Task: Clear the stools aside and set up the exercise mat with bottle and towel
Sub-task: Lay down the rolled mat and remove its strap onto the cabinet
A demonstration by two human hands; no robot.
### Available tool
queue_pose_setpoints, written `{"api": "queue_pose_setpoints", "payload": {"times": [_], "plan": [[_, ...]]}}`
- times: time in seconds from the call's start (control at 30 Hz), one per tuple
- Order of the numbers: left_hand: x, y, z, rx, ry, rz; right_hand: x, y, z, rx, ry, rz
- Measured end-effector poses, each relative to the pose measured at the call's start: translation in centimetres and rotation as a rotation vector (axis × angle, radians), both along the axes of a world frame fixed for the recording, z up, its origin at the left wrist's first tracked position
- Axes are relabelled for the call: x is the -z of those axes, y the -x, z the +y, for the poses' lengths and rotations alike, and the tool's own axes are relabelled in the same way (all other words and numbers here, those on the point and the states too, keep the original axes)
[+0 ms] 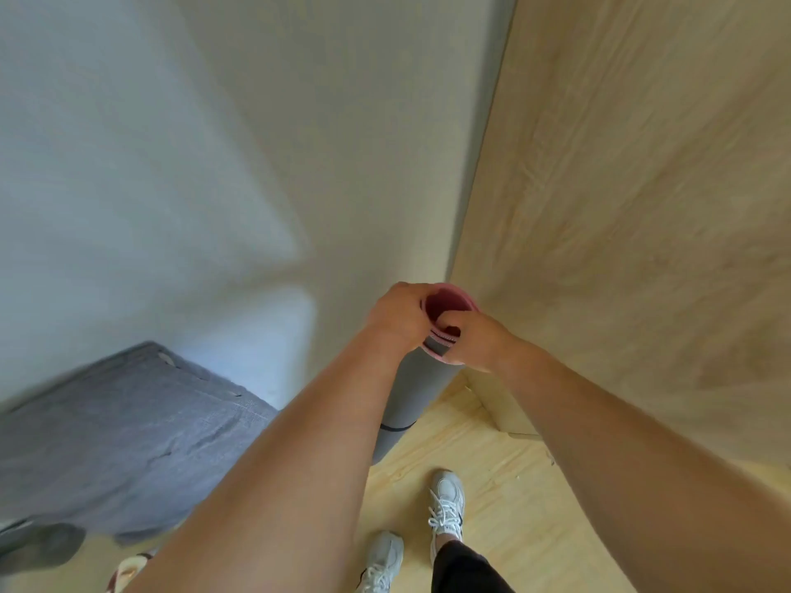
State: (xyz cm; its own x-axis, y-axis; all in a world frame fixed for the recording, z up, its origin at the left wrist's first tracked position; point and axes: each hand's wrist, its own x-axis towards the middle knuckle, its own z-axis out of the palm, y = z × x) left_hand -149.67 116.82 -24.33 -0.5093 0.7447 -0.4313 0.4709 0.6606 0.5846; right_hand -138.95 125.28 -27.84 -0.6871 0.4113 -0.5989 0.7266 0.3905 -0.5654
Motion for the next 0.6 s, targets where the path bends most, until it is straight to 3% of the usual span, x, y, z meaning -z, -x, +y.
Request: {"api": "queue_pose_setpoints", "payload": {"times": [0.17, 0.37, 0.6], "plan": [[0.9, -1.6, -3.7, 0.168, 0.123, -0.070, 0.6, -2.9, -5.9, -0.027, -0.195, -0.057], [0.2, -3.9, -8.1, 0.461, 0.202, 0.244, -1.0, -6.0, -10.8, 0.033, -0.279, -0.098], [-2.8, -8.1, -9.0, 0.782, 0.216, 0.291, -5.1, -12.0, -15.1, 0.113, -0.301, -0.181]]}}
